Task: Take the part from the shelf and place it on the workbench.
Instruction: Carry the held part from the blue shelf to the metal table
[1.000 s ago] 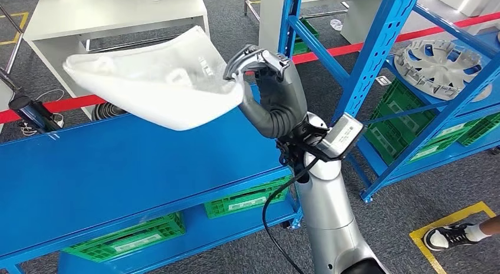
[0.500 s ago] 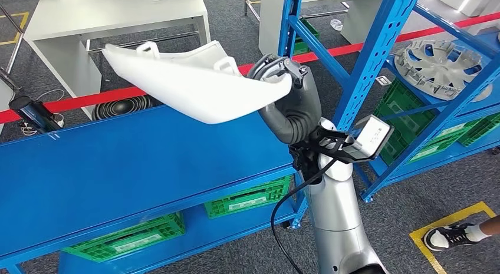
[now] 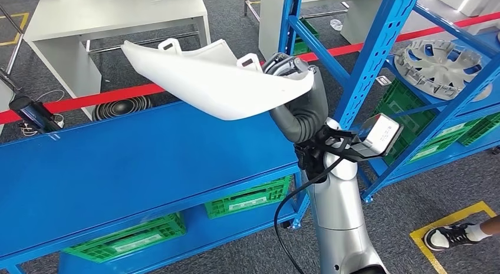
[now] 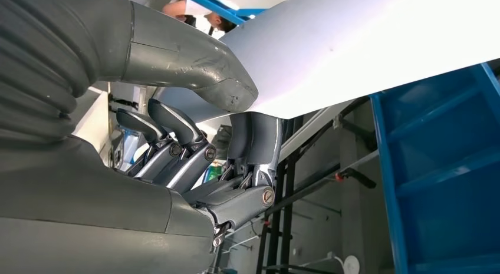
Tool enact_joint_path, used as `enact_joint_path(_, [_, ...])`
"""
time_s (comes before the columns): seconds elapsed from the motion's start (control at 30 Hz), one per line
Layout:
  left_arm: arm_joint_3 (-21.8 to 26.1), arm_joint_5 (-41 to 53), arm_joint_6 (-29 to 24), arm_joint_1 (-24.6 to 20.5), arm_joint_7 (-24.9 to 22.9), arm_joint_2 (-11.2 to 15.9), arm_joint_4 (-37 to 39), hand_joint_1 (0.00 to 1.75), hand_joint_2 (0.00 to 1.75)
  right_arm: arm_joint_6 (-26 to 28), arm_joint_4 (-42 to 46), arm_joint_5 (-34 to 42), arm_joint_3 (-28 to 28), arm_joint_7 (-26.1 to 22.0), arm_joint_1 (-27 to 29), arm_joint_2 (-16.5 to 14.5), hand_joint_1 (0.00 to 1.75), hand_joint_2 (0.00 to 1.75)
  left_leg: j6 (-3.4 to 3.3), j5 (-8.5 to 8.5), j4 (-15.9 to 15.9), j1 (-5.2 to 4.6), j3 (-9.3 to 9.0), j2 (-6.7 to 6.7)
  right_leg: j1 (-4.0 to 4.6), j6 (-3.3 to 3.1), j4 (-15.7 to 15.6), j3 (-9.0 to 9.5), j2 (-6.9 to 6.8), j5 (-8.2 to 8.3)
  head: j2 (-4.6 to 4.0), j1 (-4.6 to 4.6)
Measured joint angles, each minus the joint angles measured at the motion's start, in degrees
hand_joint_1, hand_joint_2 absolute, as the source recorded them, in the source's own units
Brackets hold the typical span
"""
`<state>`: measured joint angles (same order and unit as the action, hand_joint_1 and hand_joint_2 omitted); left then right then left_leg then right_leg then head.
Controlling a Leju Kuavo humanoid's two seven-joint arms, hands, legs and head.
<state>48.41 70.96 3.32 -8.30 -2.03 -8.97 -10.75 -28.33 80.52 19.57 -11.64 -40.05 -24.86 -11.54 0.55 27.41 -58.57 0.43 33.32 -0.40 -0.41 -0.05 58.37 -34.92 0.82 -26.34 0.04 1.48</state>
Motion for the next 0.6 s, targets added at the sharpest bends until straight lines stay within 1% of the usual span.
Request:
enact_joint_path(0.07, [0.0,0.0,0.1,-0.1,-0.1,0.0,0.0,0.00,1.75,-0.3,0.0,0.0,0.1,0.0,0.0,0.0,1.75,1.75,-0.39,-0.59,0.7,0.21,-0.29,0.11,0.03,0.39,0.2,0.10,0.01,-0.10,0.00,0.00])
enact_joint_path(0.1, [0.0,0.0,0.1,-0.1,-0.2,-0.1,0.0,0.00,1.75,-0.4,0.0,-0.1,0.3,0.0,0.0,0.0,1.75,1.75,-0.63,-0.98,1.1,0.39,-0.46,0.21,0.04,0.58,1.1,-0.21,-0.01,-0.86,0.00,0.08])
enact_joint_path(0.13, [0.0,0.0,0.2,-0.2,-0.3,-0.1,0.0,0.00,1.75,-0.5,0.0,-0.1,0.4,0.0,0.1,0.0,1.75,1.75,-0.84,-1.31,1.5,0.59,-0.57,0.32,0.03,0.77,3.2,-1.06,-0.06,-2.33,0.00,0.18])
enact_joint_path(0.17, [0.0,0.0,0.2,-0.3,-0.4,-0.1,0.0,0.00,1.75,-0.5,0.0,-0.1,0.6,0.0,0.2,0.0,1.75,1.75,-0.97,-1.47,1.7,0.66,-0.57,0.42,-0.12,0.93,6.4,-2.43,-0.14,-4.32,0.00,0.26])
enact_joint_path(0.2, [0.0,0.0,0.2,-0.3,-0.5,-0.1,0.0,0.00,1.75,-0.5,0.0,-0.2,0.8,0.0,0.3,0.0,1.75,1.75,-1.04,-1.53,1.7,0.68,-0.47,0.48,-0.23,1.12,10.3,-4.03,-0.18,-6.32,0.00,0.37])
enact_joint_path(0.23, [0.0,0.0,0.2,-0.4,-0.7,-0.1,0.0,0.00,1.75,-0.4,0.0,-0.2,1.0,0.0,0.6,0.0,1.75,1.75,-1.03,-1.54,1.6,0.70,-0.33,0.53,-0.39,1.32,13.8,-5.46,-0.23,-7.73,0.00,0.38])
enact_joint_path(0.27, [0.0,0.0,0.2,-0.4,-0.8,-0.1,0.0,0.00,1.75,-0.4,0.0,-0.3,1.2,0.0,0.8,0.1,1.75,1.75,-0.98,-1.55,1.4,0.77,-0.15,0.59,-0.57,1.50,15.8,-6.15,-0.29,-8.10,0.00,0.38])
enact_joint_path(0.3, [0.0,0.0,0.2,-0.4,-0.8,-0.1,0.0,0.00,1.75,-0.4,-0.1,-0.3,1.3,0.0,0.9,0.1,1.75,1.75,-0.86,-1.56,1.2,0.88,0.07,0.63,-0.76,1.70,15.6,-5.83,-0.37,-7.45,0.00,0.38])
enact_joint_path(0.33, [0.0,0.0,0.2,-0.4,-0.9,-0.1,0.0,0.00,1.75,-0.4,-0.1,-0.4,1.4,0.1,1.0,0.1,1.75,1.75,-0.64,-1.54,0.9,1.06,0.31,0.64,-0.99,1.92,13.1,-4.33,-0.48,-5.95,0.00,0.38])
enact_joint_path(0.37, [0.0,0.0,0.2,-0.4,-0.9,-0.1,0.0,0.00,1.75,-0.3,-0.1,-0.6,1.5,0.1,1.0,0.1,1.75,1.75,-0.28,-1.50,0.5,1.23,0.58,0.63,-1.27,2.19,9.1,-2.09,-0.61,-4.44,0.00,0.39])
enact_joint_path(0.4, [0.0,0.0,0.2,-0.5,-0.9,-0.1,0.0,0.00,1.75,-0.1,-0.1,-0.9,1.6,0.1,1.0,0.1,1.75,1.75,0.21,-1.48,0.2,1.34,0.90,0.55,-1.31,2.27,5.7,-0.04,-0.58,-3.37,0.00,0.43])
enact_joint_path(0.43, [0.0,0.0,0.2,-0.5,-0.9,-0.1,0.0,0.00,1.75,0.2,-0.1,-1.3,1.6,0.0,1.1,0.1,1.75,1.75,0.73,-1.48,-0.1,1.37,1.14,0.47,-1.31,2.07,3.3,1.29,-0.47,-2.64,0.00,0.45])
enact_joint_path(0.47, [0.0,-0.1,0.2,-0.5,-1.0,-0.1,0.0,0.00,1.75,0.7,-0.1,-1.9,1.7,0.0,1.1,0.1,1.75,1.75,1.30,-1.56,-0.3,1.31,1.36,0.37,-1.26,1.64,2.2,1.81,-0.32,-2.61,0.00,0.46])
enact_joint_path(0.5, [0.0,-0.1,0.2,-0.5,-1.0,-0.1,0.0,0.00,1.75,1.3,-0.1,-2.5,1.7,0.0,1.2,0.1,1.75,1.75,1.84,-1.75,-0.3,1.28,1.51,0.28,-1.08,1.04,2.4,1.61,-0.12,-2.60,0.00,0.48])
enact_joint_path(0.53, [0.0,-0.2,0.2,-0.5,-1.0,-0.1,0.0,0.00,1.75,1.9,-0.1,-3.1,1.7,0.0,1.2,0.0,1.75,1.75,2.33,-1.97,-0.3,1.30,1.58,0.24,-1.09,0.40,2.3,1.25,-0.05,-2.46,0.00,0.45])
enact_joint_path(0.57, [0.0,-0.2,0.2,-0.5,-1.0,-0.1,0.0,0.00,1.75,2.4,-0.1,-3.5,1.8,0.0,1.2,0.0,1.75,1.75,2.74,-1.90,-0.4,1.38,1.81,0.22,-1.12,-0.19,2.2,1.03,-0.10,-2.36,0.00,0.45])
enact_joint_path(0.6, [0.0,-0.3,0.2,-0.5,-1.0,-0.1,0.0,0.00,1.75,2.7,-0.1,-3.9,1.8,0.0,1.2,0.0,1.75,1.75,3.00,-1.17,-1.0,1.47,2.19,0.24,-1.11,-0.74,2.1,0.75,-0.16,-2.02,0.00,0.45])
